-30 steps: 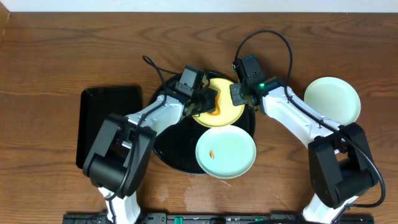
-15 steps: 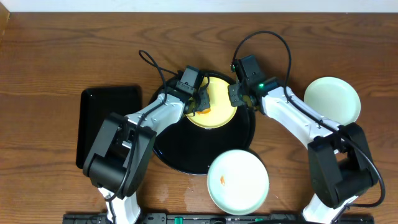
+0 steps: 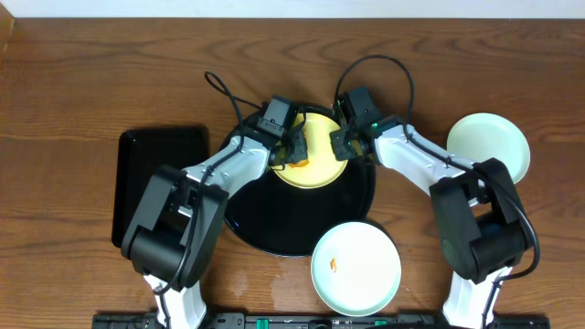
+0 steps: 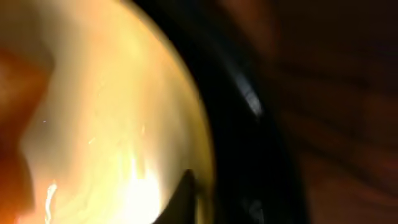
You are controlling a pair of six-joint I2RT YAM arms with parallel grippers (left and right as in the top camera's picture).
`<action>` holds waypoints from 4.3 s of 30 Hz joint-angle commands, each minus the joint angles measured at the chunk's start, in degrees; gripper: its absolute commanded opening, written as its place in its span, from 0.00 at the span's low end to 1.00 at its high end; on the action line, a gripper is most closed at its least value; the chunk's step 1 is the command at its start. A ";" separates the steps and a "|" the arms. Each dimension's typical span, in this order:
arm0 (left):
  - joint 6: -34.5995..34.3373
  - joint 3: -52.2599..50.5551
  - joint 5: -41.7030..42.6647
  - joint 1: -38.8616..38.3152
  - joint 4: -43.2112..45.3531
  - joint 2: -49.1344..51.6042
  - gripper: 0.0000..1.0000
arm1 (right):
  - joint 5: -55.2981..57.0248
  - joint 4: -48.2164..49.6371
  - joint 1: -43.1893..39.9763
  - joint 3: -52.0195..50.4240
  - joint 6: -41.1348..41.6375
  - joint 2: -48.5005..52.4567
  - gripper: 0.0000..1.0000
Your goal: Clean dirty plates on tray and stack at the side
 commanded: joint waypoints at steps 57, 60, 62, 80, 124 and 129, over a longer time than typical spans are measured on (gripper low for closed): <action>11.96 -0.70 -14.38 28.83 -36.70 -14.16 0.10 | -0.15 -5.51 -0.02 -0.44 0.76 2.51 0.01; 13.05 -1.05 -12.57 29.29 -35.50 -14.21 0.17 | -0.15 -5.49 -0.02 -0.46 0.76 2.51 0.01; 15.93 -0.79 -7.76 29.05 -34.53 -14.25 0.27 | -0.15 -5.49 -0.02 -0.46 0.76 2.51 0.01; 14.56 -0.76 11.76 16.06 -18.05 -8.85 0.08 | -8.83 -5.46 -1.42 -0.44 0.76 2.49 0.01; 17.49 -2.23 15.45 15.08 -19.34 -6.58 0.09 | -12.41 -6.71 -2.01 -0.37 -0.26 2.40 0.01; 17.51 -2.93 13.79 15.10 -18.84 -5.49 0.08 | -12.41 -6.73 -2.01 -0.37 0.09 2.40 0.01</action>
